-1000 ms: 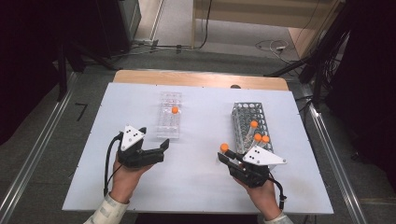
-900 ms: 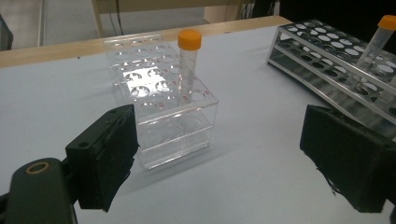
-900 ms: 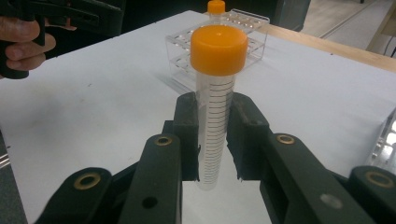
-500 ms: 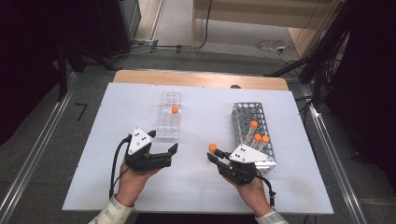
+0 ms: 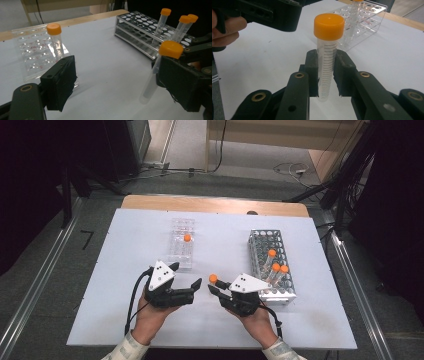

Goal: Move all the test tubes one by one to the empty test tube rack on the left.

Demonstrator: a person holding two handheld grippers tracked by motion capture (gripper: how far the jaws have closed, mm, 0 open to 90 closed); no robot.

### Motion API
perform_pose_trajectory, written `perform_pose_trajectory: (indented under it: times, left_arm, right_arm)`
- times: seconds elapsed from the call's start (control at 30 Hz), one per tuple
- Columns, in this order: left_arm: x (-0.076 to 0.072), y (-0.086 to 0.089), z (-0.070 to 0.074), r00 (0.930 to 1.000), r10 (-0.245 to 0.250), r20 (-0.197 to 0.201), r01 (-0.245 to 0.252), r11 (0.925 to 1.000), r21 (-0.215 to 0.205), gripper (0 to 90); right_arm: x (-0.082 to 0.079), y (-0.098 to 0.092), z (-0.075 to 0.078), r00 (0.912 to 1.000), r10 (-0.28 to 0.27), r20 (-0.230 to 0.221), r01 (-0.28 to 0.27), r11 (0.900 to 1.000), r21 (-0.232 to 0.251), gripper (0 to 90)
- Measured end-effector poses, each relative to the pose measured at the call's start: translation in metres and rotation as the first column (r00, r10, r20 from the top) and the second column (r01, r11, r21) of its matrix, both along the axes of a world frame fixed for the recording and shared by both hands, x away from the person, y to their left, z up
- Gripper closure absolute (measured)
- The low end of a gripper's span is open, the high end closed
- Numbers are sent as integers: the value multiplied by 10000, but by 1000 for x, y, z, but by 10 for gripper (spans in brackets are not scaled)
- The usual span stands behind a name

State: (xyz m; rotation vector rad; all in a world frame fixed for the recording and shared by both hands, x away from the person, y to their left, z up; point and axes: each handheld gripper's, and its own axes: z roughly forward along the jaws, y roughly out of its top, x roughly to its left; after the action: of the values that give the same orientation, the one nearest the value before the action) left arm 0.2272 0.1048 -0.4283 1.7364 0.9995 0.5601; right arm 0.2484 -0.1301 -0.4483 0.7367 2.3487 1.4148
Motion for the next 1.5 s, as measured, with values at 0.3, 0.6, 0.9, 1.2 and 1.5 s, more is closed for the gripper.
perform_pose_trajectory:
  times: [0.3, 0.6, 0.9, 1.2, 1.5]
  left_arm:
    - [-3, -9, 2, 9954, -955, 115, 959, 9947, -375, 335]
    - [-3, -18, -1, 9871, -1587, 199, 1592, 9869, -253, 578]
    - [-3, -20, -1, 9843, -1750, 233, 1755, 9843, -198, 695]
    - [-3, -17, 2, 9849, -1713, 234, 1717, 9850, -190, 706]
    - [8, 3, 14, 9943, -1011, 342, 1026, 9937, -446, 706]
  right_arm:
    - [1, 13, -4, 9996, 229, -159, -229, 9997, -29, 721]
    - [-1, 18, -2, 9989, 439, -168, -439, 9990, 33, 722]
    - [-1, 18, -2, 9989, 437, -195, -436, 9990, 51, 722]
    - [-1, 15, 0, 9971, 629, -430, -622, 9979, 161, 558]
    - [-6, -6, 8, 9972, 448, -602, -445, 9990, 65, 275]
